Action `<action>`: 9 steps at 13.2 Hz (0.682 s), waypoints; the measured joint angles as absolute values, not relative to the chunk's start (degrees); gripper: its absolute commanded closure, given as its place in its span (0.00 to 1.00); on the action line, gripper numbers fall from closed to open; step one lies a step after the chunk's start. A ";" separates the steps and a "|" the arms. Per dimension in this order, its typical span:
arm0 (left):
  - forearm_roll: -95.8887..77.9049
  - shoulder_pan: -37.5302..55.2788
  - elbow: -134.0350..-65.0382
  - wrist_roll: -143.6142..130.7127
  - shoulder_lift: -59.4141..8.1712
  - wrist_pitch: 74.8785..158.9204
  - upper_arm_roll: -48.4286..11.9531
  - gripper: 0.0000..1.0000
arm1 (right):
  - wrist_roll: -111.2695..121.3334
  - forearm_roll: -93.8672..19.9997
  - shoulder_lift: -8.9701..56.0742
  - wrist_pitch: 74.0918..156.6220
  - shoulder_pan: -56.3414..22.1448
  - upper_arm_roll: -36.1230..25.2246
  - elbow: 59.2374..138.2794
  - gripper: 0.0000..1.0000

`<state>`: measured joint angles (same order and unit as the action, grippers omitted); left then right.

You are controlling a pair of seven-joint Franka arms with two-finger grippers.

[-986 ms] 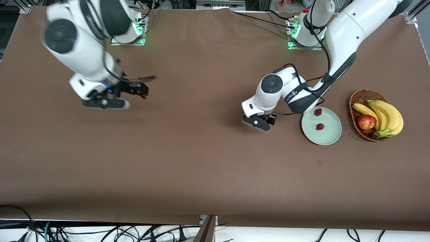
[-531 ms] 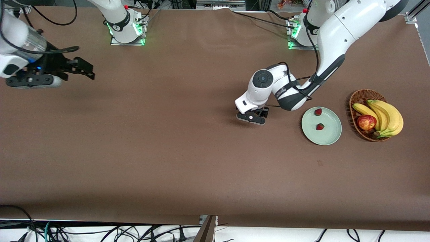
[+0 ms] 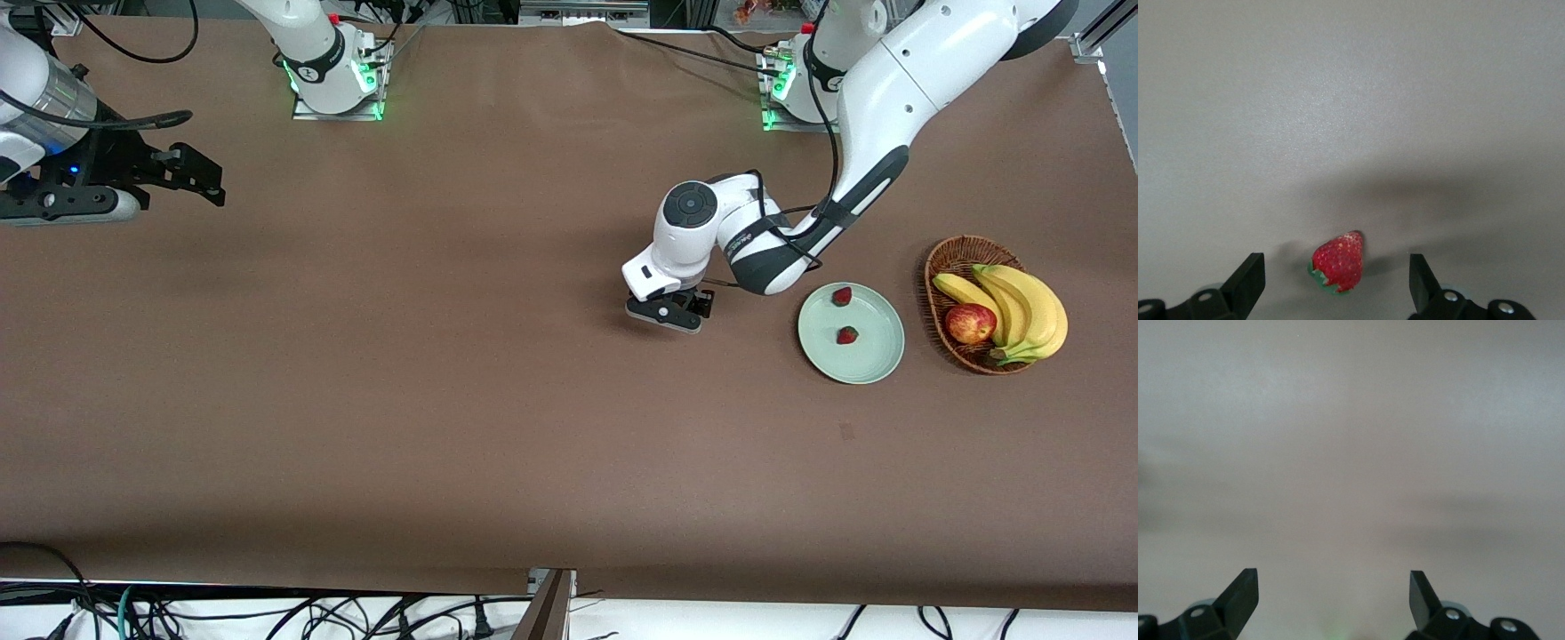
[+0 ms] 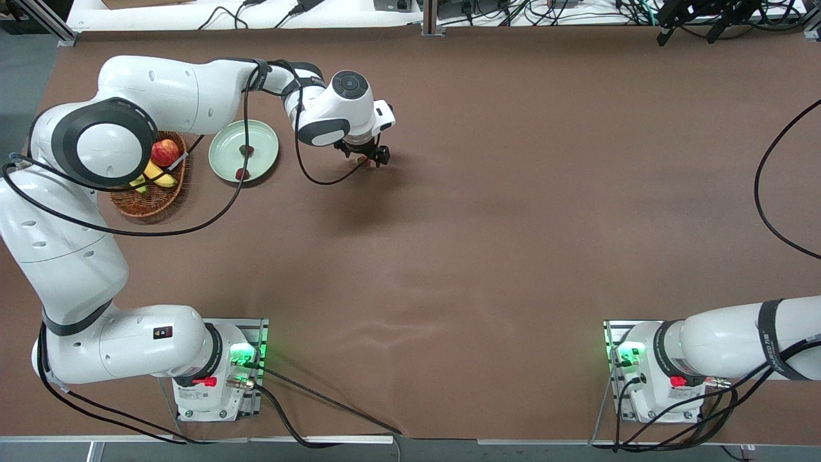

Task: Collect all strawberries into plate
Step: 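Grasp the last strawberry with the left gripper while the right gripper withdraws, then carry the strawberry over the plate and open the left gripper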

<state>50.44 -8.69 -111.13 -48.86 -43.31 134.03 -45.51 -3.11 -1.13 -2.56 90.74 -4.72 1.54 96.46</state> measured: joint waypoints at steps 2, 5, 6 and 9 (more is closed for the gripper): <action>50.89 -8.69 -111.14 -48.94 -43.69 134.08 -45.41 0.77 | -3.11 -0.47 -2.47 90.98 -4.66 1.54 96.27 0.00; 50.90 -8.70 -111.14 -48.97 -44.14 134.19 -45.34 0.91 | -3.11 -0.13 -2.29 91.15 -4.56 1.52 94.56 0.00; 50.90 -8.70 -111.13 -49.01 -44.12 134.26 -45.35 0.91 | -3.11 -0.13 -2.09 91.15 -4.56 1.52 93.96 0.00; 50.90 -8.99 -111.01 -49.22 -44.09 134.27 -45.35 0.91 | -3.12 -0.12 -1.29 91.21 -4.49 1.51 93.31 0.00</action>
<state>50.90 -8.99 -111.01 -49.22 -44.09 134.27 -45.35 -3.12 -0.12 -1.29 91.21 -4.49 1.51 93.31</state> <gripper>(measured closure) 0.670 0.000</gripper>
